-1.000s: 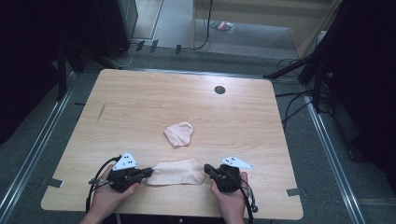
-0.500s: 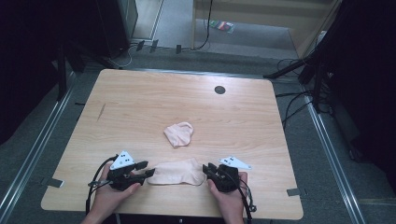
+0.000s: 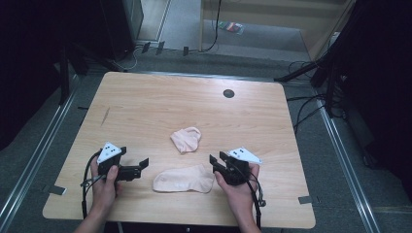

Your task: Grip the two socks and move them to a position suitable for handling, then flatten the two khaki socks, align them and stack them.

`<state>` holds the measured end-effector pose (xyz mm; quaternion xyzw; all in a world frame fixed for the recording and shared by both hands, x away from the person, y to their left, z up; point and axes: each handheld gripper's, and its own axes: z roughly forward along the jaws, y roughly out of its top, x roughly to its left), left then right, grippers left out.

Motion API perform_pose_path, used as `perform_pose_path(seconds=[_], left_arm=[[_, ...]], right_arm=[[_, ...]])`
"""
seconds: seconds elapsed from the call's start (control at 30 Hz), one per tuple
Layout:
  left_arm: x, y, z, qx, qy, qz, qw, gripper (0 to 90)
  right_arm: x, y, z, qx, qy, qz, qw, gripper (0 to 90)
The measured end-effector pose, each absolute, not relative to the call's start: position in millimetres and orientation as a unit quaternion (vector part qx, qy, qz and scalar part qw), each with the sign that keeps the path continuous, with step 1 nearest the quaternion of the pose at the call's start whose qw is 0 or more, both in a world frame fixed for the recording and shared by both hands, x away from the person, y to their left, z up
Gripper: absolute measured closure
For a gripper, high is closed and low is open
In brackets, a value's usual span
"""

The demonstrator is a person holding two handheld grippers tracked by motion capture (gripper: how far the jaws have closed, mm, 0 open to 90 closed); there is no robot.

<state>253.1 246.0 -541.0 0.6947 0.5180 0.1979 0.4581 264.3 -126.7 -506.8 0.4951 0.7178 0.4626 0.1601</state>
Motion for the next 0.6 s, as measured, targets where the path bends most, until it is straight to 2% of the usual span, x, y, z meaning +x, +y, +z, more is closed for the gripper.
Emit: perform_pose_path(seconds=[0.1, 0.43, 0.6], left_arm=[[256, 250, -546, 0.696, 0.528, 0.214, 0.437, 0.0], [257, 246, -549, 0.705, 0.525, 0.210, 0.428, 0.0], [257, 245, -550, 0.706, 0.524, 0.209, 0.428, 0.0]], right_arm=[[278, -120, -501, 0.487, 0.726, 0.459, 0.160, 61.5], [334, -88, -507, 0.476, 0.749, 0.441, 0.131, 69.3], [353, -72, -514, 0.468, 0.759, 0.439, 0.114, 66.4]])
